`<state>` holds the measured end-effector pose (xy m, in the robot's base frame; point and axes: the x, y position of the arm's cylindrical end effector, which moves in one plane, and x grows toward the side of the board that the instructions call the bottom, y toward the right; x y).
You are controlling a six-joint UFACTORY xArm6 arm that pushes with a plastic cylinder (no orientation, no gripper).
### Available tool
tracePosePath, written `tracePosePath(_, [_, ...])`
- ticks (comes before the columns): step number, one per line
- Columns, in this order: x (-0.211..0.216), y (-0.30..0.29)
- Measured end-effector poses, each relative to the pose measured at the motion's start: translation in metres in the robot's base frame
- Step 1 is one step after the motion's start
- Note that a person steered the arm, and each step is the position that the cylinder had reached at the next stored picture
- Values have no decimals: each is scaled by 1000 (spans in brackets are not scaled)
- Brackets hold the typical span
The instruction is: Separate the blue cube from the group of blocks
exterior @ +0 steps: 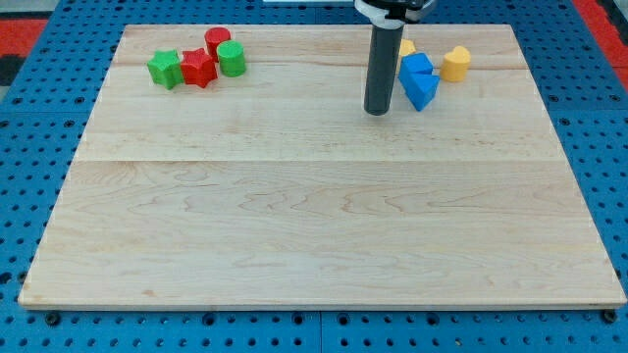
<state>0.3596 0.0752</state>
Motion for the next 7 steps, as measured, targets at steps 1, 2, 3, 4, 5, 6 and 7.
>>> tracePosePath(1, [0, 0])
tracePosePath(2, [-5, -2])
tracePosePath(3, [-25, -18])
tracePosePath(4, [-50, -40])
tracePosePath(5, [-52, -40])
tracePosePath(6, [-55, -40])
tracePosePath(7, [-58, -40])
